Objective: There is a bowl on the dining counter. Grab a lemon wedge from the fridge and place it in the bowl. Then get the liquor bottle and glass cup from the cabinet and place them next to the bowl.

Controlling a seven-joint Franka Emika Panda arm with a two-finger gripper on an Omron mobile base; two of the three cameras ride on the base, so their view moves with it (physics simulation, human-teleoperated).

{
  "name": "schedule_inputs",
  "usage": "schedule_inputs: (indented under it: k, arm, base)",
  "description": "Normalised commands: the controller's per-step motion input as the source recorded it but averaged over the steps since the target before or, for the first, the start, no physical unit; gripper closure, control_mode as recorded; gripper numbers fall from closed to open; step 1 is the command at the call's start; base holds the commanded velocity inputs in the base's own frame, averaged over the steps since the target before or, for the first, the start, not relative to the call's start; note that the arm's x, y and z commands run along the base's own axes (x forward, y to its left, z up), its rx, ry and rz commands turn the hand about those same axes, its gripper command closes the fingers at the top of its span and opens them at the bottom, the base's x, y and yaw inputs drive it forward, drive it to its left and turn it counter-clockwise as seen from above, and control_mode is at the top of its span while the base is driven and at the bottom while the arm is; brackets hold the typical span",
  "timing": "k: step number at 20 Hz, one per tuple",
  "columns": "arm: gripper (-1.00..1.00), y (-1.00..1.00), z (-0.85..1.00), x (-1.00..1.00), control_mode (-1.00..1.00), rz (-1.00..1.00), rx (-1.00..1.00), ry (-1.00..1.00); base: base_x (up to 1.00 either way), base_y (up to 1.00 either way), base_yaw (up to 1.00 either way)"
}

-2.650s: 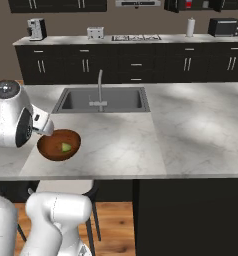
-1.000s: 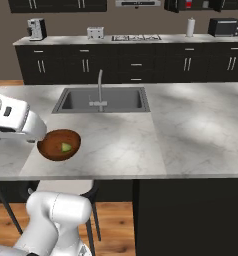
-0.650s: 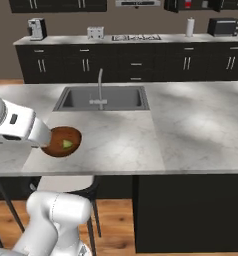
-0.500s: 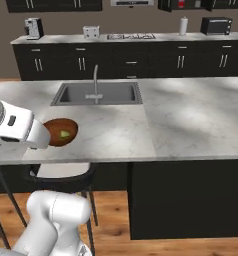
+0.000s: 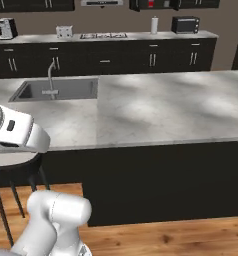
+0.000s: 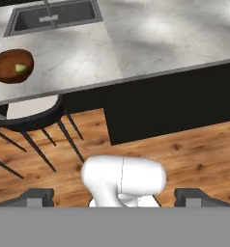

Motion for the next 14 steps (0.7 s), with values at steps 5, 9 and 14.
schedule_inputs:
  k: [5,9,14]
  arm:
    - [-1.0,0.0,0.0,0.0,1.0,0.0,0.0,0.0]
    - [-1.0,0.0,0.0,0.0,1.0,0.0,0.0,0.0]
    - [-1.0,0.0,0.0,0.0,1.0,0.0,0.0,0.0]
  base:
    - [0.37,-1.0,-0.02]
    - [0.51,-1.0,0.0]
    - [0.56,-1.0,0.0]
